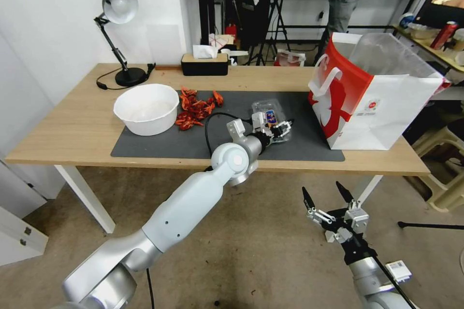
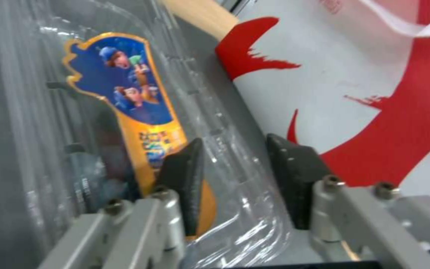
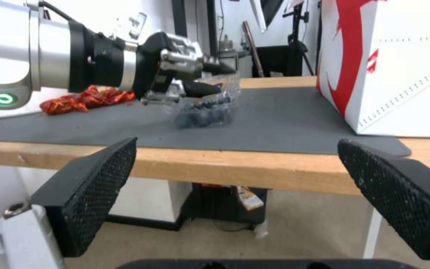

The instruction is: Close the takeout container lid, then place the container into the takeout bag.

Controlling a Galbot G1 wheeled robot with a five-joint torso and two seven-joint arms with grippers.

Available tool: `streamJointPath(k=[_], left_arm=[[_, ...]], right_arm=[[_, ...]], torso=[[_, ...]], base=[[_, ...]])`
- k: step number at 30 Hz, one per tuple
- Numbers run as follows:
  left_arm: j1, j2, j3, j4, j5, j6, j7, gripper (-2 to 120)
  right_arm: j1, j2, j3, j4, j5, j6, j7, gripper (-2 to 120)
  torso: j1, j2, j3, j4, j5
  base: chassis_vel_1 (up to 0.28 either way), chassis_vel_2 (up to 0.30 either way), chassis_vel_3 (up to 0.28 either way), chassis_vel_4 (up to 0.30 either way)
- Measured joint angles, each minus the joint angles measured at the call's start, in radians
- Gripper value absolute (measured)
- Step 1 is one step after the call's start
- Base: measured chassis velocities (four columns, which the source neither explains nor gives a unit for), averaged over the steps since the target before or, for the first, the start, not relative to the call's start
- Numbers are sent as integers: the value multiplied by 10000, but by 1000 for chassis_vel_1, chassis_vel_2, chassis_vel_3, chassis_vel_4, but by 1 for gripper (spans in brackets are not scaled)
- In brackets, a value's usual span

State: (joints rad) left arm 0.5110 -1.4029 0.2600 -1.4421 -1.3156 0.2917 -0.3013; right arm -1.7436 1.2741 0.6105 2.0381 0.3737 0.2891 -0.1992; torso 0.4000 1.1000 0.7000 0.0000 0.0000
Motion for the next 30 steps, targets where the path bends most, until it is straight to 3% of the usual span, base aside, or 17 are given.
streamJointPath(k=[8,13,18,20,21,24,30], left_arm=[[-141,47,88,-52,174,442,-482,3],[-197,38,135,-45,176,481,-569,0],[-230,23,178,-29,175,480,-601,0],[-243,24,194,-23,174,469,-602,0],[-243,24,194,-23,174,469,-602,0],[-323,22,250,47,172,461,-588,0],[-347,56,233,83,170,461,-580,0]], right_arm=[[119,-167,20,227,226,-206,72,100],[269,-345,33,360,523,-404,135,100],[732,-735,72,631,1687,-946,277,100],[1178,-987,77,829,2978,-1457,561,100],[1178,-987,77,829,2978,-1457,561,100],[1846,-1291,72,1302,5719,-2444,1352,100],[2556,-1676,-243,1515,7705,-3371,2175,100]], torso=[[0,0,0,0,0],[0,0,0,-1,0],[0,0,0,-1,1],[0,1,-1,0,1],[0,1,-1,0,1],[1,0,-1,-1,1],[0,0,-1,-1,-1]], base=[[0,0,0,0],[0,0,0,0],[0,0,0,0],[0,0,0,0],[0,0,0,0],[0,0,0,0],[0,0,0,0]])
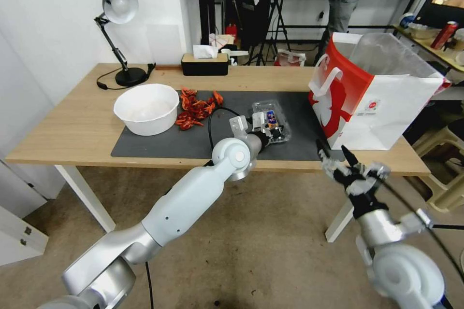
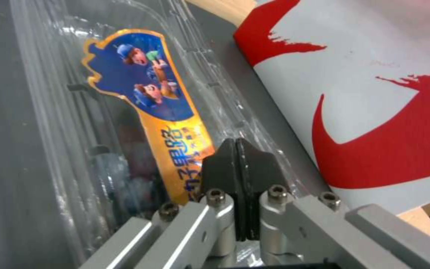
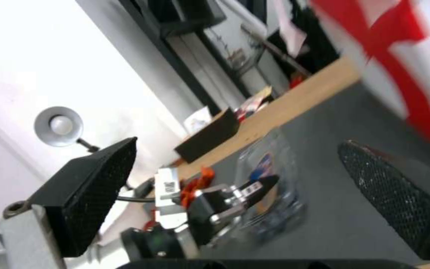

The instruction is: Close the takeout container lid, then place the container into the takeout bag.

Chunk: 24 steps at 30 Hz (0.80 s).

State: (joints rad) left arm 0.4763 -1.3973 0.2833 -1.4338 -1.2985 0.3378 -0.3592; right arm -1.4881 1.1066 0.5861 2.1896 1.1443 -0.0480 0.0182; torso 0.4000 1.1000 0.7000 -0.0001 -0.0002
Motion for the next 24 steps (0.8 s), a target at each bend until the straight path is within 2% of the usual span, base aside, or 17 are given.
streamJointPath(k=[11,24], left_arm=[[6,66,-28,-13,-50,-8,-15,0],[-247,-120,93,303,-172,-45,4,0]], right_arm=[[2110,-562,-1139,-617,2523,-1328,1593,100],[3575,-914,-1508,-1120,3430,-2606,3361,100]], torso=[[0,0,0,3,2],[0,0,1,2,3]], base=[[0,0,0,0],[0,0,0,0]])
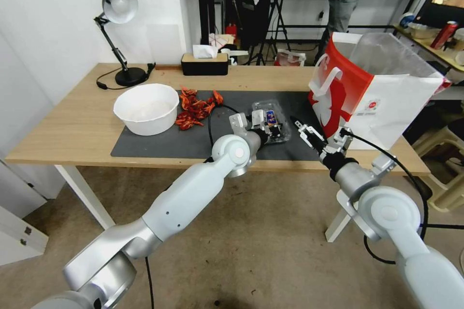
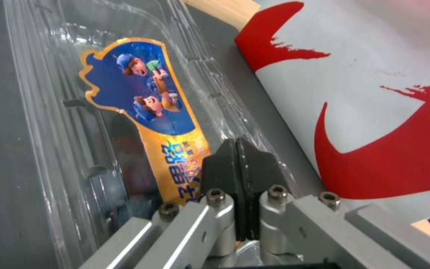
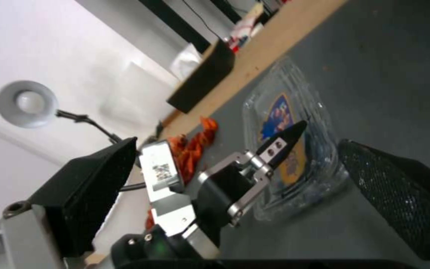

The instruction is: Close the takeout container lid, then place the container into the takeout bag.

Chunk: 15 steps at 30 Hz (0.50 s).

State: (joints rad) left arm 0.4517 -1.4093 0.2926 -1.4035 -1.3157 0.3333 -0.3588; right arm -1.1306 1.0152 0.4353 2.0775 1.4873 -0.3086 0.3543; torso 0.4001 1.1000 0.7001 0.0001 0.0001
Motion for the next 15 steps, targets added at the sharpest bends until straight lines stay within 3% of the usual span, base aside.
streamJointPath(k=[9,15], left_arm=[[3,-6,66,52,3,-54,10,0],[-15,-5,58,46,3,-69,8,0]], right_arm=[[1231,-55,-401,-615,296,-1084,1466,100],[1879,-140,-682,-1145,354,-1341,1791,100]], torso=[[0,0,0,-1,-1],[-1,0,0,0,-1]], base=[[0,0,0,0],[0,0,0,0]])
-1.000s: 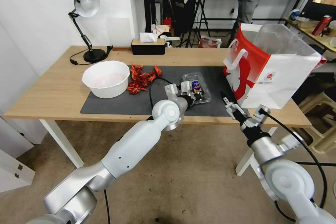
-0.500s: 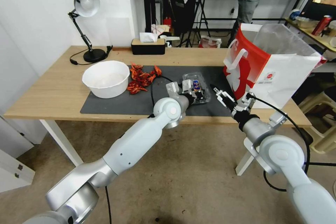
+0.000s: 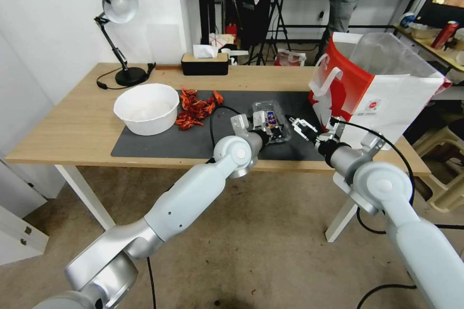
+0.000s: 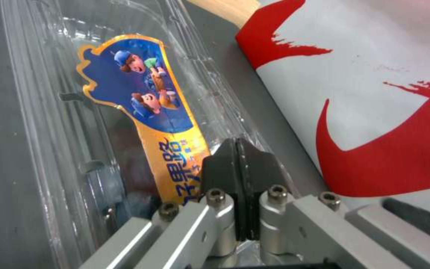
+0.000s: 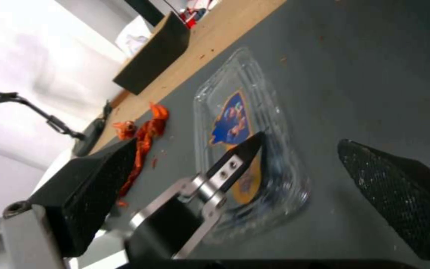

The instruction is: Close the takeout container lid, then place the container into the takeout bag.

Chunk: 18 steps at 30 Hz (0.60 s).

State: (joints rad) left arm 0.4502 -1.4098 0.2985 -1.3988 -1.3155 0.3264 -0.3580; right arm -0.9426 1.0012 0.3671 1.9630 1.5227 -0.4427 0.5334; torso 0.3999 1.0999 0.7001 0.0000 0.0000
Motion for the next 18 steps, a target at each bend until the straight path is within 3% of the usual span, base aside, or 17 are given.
streamJointPath(k=[18], left_arm=[[0,15,-81,-14,1,-27,-10,0]], right_arm=[[2674,39,-1226,-2232,419,-1071,436,100]], torso=[[1,0,0,0,0]], base=[[0,0,0,0]])
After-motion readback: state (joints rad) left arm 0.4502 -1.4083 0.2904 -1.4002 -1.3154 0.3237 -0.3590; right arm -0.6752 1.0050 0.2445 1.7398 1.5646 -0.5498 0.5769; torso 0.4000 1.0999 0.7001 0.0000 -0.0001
